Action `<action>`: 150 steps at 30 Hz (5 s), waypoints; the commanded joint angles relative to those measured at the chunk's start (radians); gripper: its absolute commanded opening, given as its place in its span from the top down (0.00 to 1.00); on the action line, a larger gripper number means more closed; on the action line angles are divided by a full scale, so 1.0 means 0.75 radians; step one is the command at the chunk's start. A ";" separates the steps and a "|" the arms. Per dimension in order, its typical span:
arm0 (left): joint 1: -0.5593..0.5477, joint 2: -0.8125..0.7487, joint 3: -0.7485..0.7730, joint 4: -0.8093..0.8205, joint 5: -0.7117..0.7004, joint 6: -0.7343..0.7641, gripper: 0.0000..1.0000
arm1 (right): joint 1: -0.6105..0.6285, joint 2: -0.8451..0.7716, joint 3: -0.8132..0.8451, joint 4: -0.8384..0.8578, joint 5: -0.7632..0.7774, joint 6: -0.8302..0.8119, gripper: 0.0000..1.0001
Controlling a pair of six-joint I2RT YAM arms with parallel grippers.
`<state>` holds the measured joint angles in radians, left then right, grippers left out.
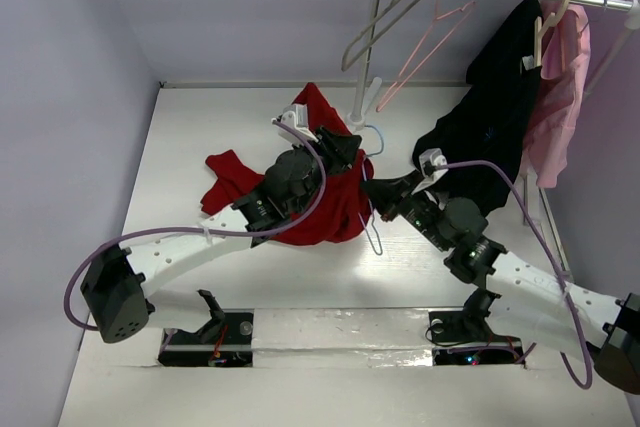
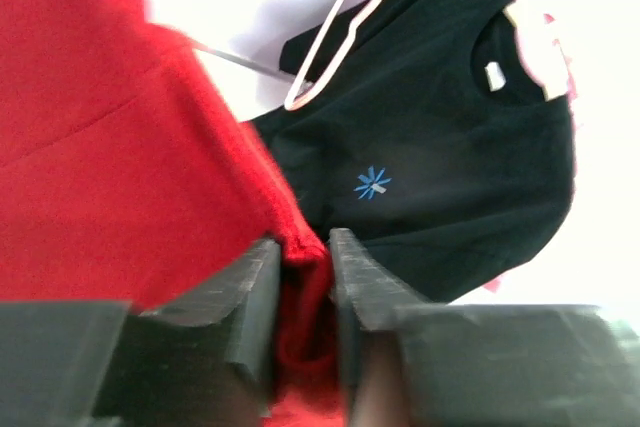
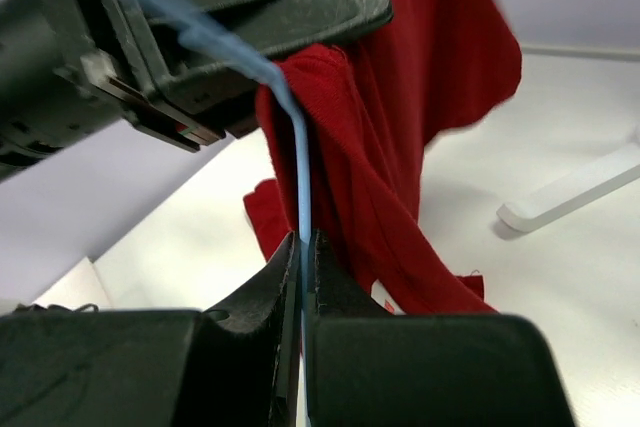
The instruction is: Place the t-shirt on the hanger
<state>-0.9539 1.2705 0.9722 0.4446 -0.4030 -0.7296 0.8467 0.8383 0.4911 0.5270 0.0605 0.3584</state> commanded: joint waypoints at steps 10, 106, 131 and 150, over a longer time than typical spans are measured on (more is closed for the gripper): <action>-0.031 -0.233 -0.089 0.074 0.002 -0.011 1.00 | 0.084 0.067 0.174 -0.095 0.018 -0.014 0.83; -0.031 -0.678 0.082 -0.255 0.149 -0.146 1.00 | -0.268 0.396 0.171 0.077 -1.173 -0.417 0.43; -0.006 -0.403 0.111 0.219 0.045 -0.121 1.00 | 0.262 0.269 -0.201 0.201 -0.100 -0.245 1.00; 0.032 -0.203 0.078 0.534 -0.099 -0.295 1.00 | 0.593 0.486 -0.156 0.140 0.702 -0.087 1.00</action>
<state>-0.9394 1.1522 0.9966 0.6128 -0.4480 -0.9039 1.2602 1.1782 0.3595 0.6514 0.4480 0.2481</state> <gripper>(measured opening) 0.043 0.022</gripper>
